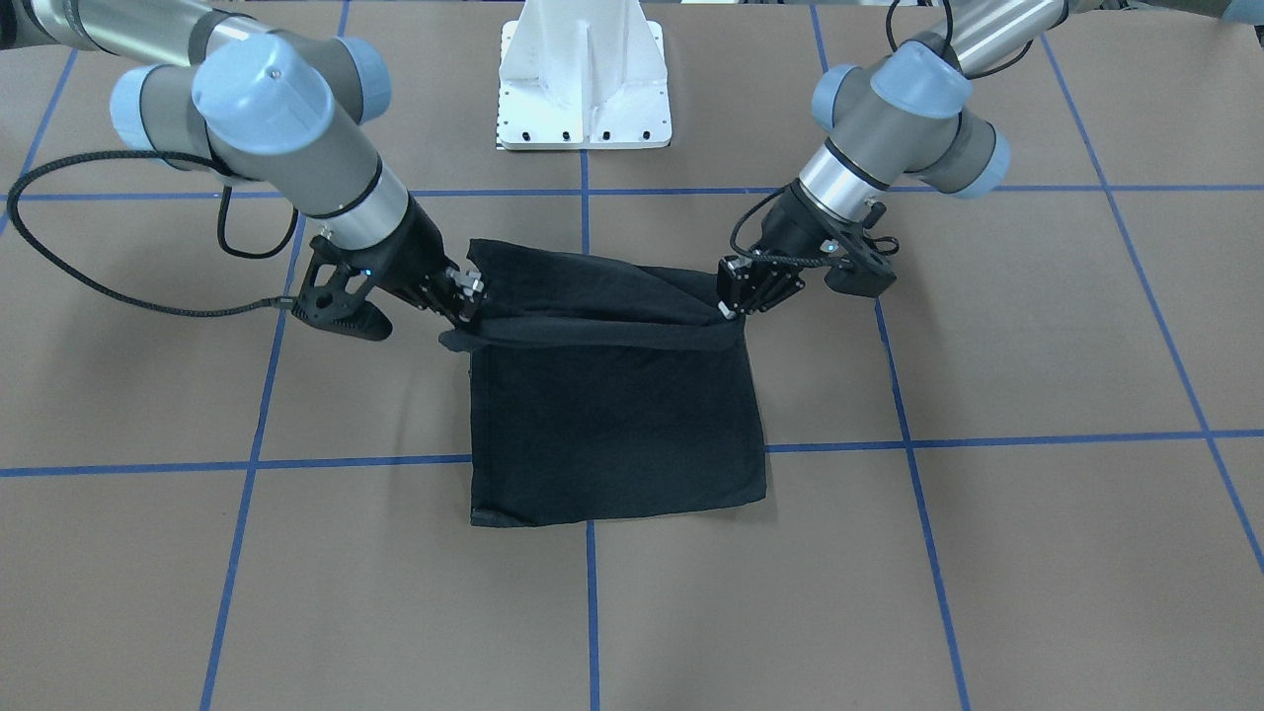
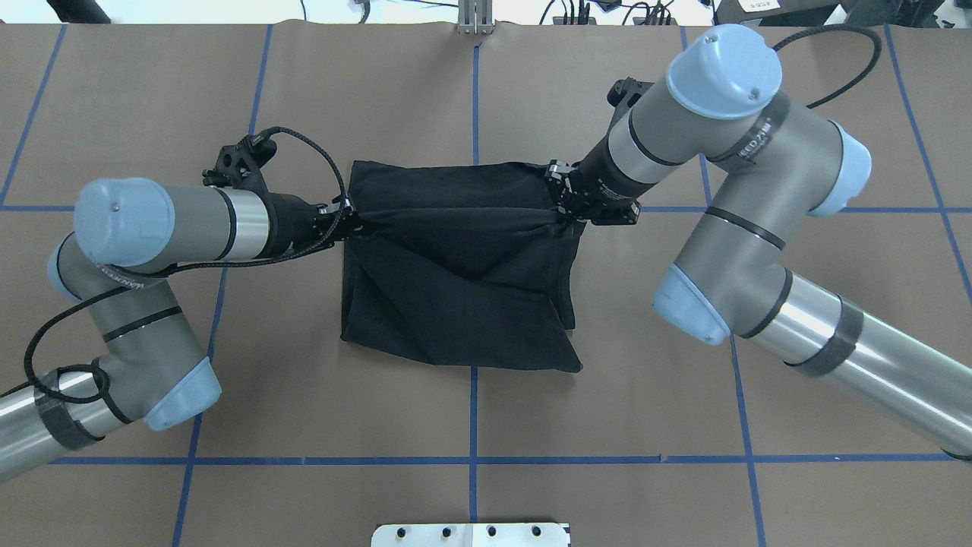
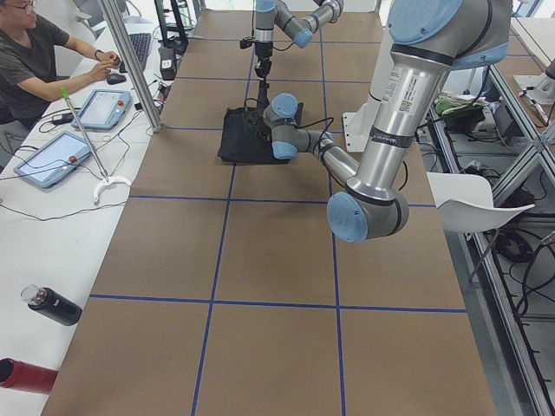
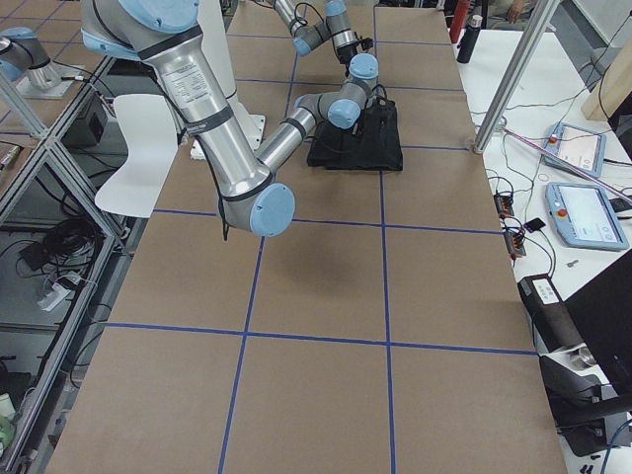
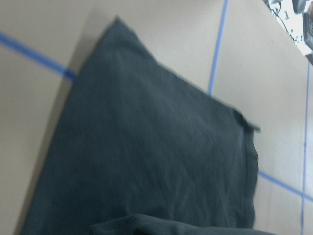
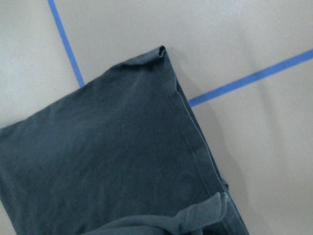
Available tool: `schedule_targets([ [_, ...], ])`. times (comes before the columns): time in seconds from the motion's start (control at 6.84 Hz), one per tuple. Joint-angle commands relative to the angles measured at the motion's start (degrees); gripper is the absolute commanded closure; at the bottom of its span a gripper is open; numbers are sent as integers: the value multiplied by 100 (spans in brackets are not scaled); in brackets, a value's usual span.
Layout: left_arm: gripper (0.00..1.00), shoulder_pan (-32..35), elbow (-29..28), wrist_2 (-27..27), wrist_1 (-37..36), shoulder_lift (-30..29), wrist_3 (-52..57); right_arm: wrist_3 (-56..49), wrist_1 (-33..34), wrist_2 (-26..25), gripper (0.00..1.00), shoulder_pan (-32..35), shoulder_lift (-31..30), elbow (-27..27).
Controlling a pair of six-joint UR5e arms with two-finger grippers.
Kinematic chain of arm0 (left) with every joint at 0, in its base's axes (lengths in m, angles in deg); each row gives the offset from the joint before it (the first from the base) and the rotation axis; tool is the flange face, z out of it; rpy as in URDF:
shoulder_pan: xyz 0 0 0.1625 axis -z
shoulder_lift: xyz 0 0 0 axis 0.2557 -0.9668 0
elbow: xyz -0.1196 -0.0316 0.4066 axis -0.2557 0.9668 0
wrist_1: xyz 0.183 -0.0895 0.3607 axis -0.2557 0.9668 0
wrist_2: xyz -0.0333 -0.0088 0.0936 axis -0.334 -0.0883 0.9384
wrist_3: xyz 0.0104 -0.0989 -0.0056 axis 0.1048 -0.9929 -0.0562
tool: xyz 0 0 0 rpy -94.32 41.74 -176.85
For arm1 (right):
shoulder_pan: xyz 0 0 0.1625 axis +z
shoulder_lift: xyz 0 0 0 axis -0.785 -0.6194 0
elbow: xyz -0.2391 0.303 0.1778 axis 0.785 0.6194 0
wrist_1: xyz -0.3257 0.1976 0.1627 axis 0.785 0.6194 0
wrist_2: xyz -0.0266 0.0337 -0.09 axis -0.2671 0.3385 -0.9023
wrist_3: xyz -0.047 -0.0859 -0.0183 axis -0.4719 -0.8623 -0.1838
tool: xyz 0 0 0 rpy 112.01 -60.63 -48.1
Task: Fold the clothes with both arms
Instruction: 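Lift both near corners and fold them over toward the far end, then lower the held corners with both grippers onto the far edge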
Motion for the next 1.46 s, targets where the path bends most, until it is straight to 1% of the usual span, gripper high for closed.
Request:
schedule_targets([
  [0.0, 100, 209, -629, 3, 24, -511, 25, -20, -750, -261, 100, 96, 393, 1011],
  [0.15, 100, 227, -753, 3, 24, -592, 25, -20, -1059, -307, 100, 96, 403, 1268],
  [0.29, 100, 279, -902, 20, 24, -627, 25, -20, -1115, -325, 100, 105, 481, 1340],
  [0.44, 100, 384, -1017, 20, 24, -706, 25, -3, -1115, -333, 100, 122, 604, 1393],
  [0.88, 100, 613, -1228, 38, 15, -864, 17, 6, -1115, -333, 100, 236, 649, 1507],
  [1.17, 100, 631, -1535, 64, 24, -1101, -27, 24, -1115, -334, 100, 236, 710, 1516],
  [1.32, 100, 640, -1589, 73, 24, -1172, -45, 24, -1115, -334, 100, 263, 754, 1542],
])
